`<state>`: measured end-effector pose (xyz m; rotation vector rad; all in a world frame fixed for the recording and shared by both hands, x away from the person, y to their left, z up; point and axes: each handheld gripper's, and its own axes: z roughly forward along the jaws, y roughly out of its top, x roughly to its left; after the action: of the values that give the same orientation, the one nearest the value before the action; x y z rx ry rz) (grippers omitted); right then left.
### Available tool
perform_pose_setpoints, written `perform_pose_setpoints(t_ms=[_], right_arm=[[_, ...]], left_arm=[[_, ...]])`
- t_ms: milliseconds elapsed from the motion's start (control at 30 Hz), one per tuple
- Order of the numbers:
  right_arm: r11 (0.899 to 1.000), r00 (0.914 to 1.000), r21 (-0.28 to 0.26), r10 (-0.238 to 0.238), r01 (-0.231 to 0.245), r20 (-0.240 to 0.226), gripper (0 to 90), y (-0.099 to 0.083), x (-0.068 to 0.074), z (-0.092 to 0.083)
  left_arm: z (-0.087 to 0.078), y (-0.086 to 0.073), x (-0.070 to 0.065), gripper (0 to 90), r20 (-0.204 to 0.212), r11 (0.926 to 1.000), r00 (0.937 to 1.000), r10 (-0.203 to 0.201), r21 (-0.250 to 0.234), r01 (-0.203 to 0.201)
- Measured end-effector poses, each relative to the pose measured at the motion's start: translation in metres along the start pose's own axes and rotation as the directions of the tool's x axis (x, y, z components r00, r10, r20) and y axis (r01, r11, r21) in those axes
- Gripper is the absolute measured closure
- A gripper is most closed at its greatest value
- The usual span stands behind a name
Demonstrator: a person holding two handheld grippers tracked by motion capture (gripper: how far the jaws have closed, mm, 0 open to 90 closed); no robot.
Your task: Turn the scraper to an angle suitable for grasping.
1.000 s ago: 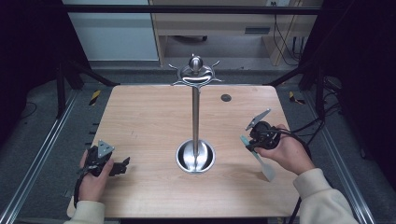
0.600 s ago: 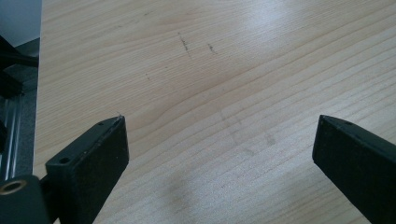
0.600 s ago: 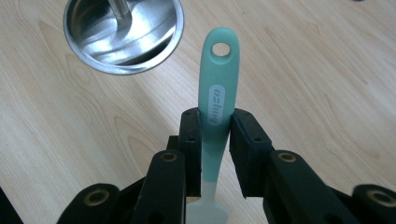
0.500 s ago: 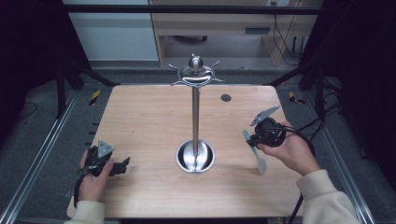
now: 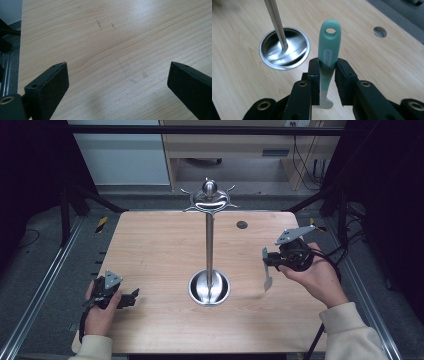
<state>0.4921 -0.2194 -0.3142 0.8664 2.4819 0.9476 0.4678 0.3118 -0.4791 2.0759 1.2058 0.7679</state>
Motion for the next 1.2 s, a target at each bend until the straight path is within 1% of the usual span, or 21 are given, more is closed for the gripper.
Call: perform_pose_setpoints(t_ms=[67,300,567,700,1200], right_arm=[[1.000,1.0000,-0.029,0.004,-0.005,-0.008,75.2,0.003,-0.001,-0.005],[0.996,0.9999,-0.094,0.004,-0.005,-0.014,75.1,0.013,0.001,-0.019],[0.990,0.9997,-0.140,-0.011,0.008,-0.022,75.1,0.024,0.003,-0.031],[0.986,0.9995,-0.167,-0.012,0.007,-0.029,75.1,0.029,0.003,-0.037],[0.973,0.9987,-0.229,-0.031,0.020,-0.040,75.1,0.049,0.008,-0.056]], left_arm=[[0.000,0.000,0.000,3.5,0.001,1.0000,1.0000,0.000,0.000,0.000],[0.000,0.000,-0.001,3.5,0.004,1.0000,1.0000,-0.001,-0.004,0.001],[0.000,0.000,-0.001,3.5,0.002,1.0000,1.0000,-0.006,-0.007,0.006],[0.000,0.000,0.000,3.5,0.001,1.0000,1.0000,-0.002,-0.004,0.002],[0.000,0.000,-0.001,3.5,-0.001,1.0000,1.0000,-0.002,-0.004,0.002]])
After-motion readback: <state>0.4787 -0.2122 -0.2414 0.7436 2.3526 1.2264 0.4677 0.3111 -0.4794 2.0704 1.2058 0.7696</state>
